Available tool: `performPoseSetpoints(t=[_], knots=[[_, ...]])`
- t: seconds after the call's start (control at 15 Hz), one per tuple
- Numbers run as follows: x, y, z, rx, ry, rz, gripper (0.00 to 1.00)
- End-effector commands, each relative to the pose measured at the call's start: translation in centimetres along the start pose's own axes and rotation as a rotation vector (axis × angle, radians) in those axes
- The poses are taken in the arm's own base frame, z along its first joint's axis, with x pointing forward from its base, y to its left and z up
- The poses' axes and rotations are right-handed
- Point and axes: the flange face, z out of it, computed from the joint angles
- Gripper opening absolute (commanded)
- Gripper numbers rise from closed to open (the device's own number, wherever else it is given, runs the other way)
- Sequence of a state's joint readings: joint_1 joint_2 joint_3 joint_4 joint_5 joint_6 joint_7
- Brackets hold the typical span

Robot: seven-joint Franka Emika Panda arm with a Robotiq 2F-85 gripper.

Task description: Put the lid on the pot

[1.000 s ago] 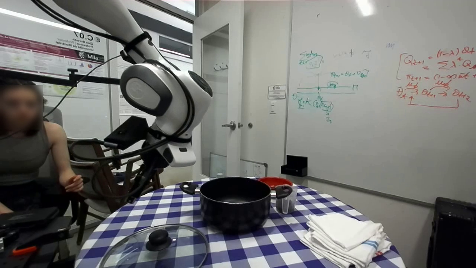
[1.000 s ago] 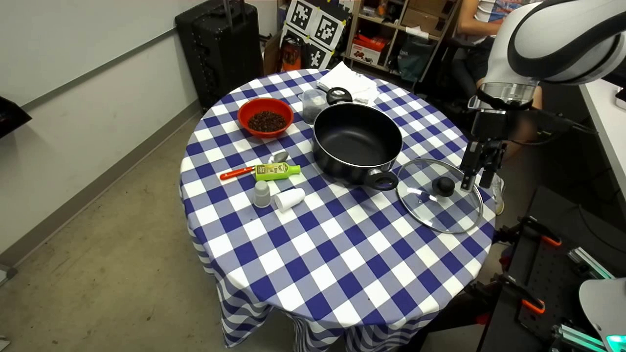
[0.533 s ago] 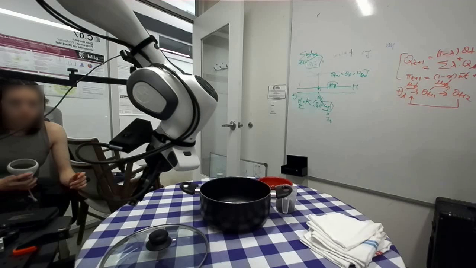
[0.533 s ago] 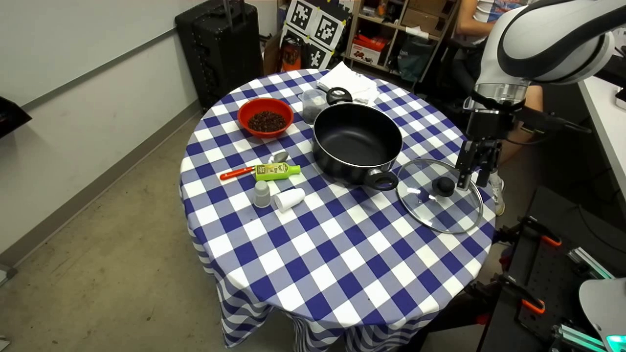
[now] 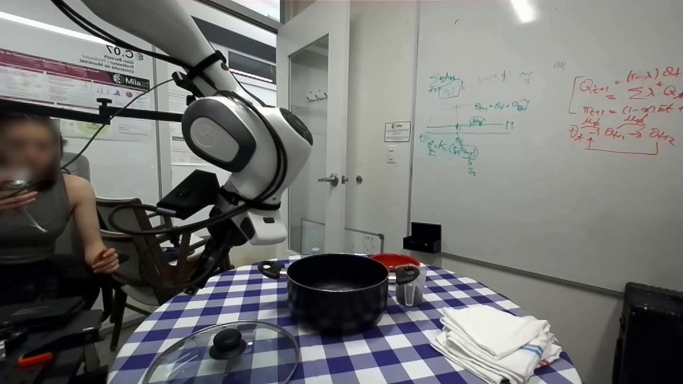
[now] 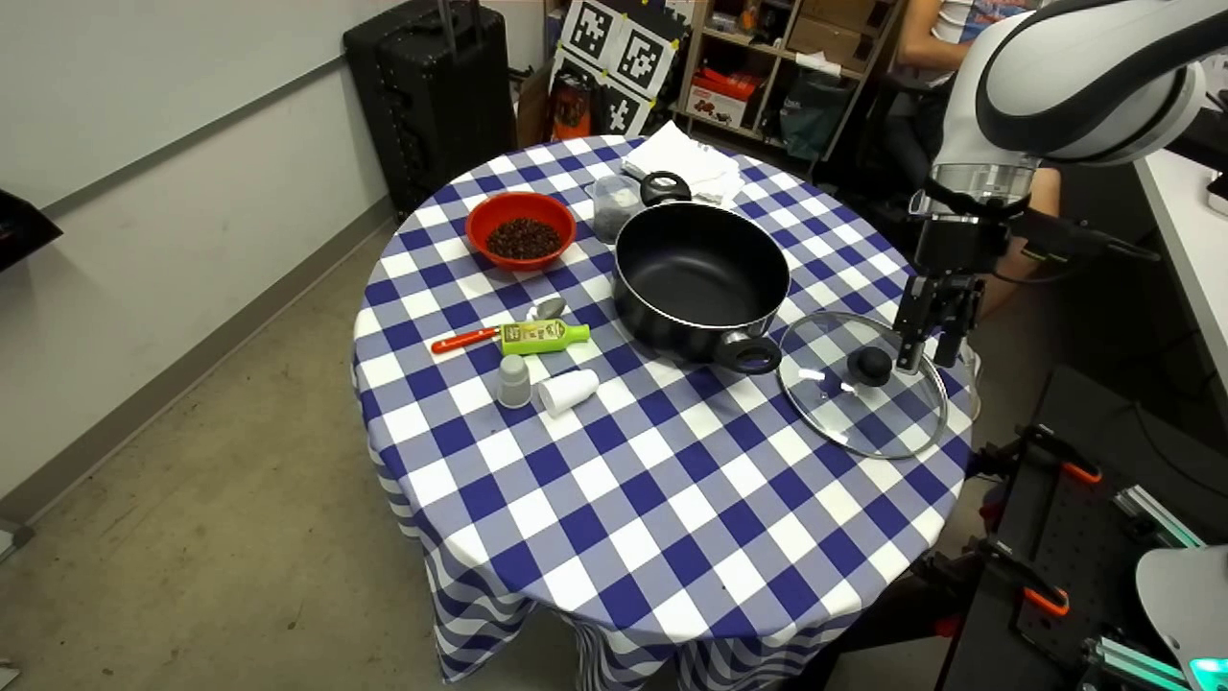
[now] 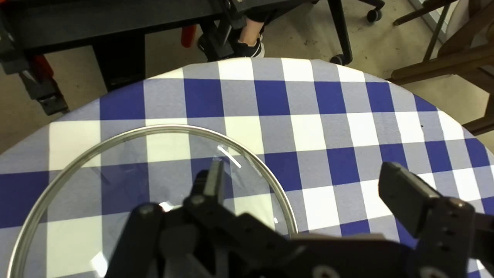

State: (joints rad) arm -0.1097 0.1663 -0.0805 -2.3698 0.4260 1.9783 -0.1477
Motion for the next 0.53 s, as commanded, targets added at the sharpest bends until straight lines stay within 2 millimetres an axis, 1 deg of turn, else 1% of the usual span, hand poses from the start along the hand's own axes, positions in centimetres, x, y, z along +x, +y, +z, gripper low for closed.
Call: performPoseSetpoints(t=[0.0,0.13,0.27,0.47], knots=[[0.0,0.0,0.0,0.0,-0.001,0.0,1.0],[0.8,0.2,0.5,-0.004,0.022,0.042,1.0],[2.1,1.1,0.9,-0.002,0.1,0.125,1.0],[3.7,2.1,2.1,-0.027,0.157,0.21,1.0]])
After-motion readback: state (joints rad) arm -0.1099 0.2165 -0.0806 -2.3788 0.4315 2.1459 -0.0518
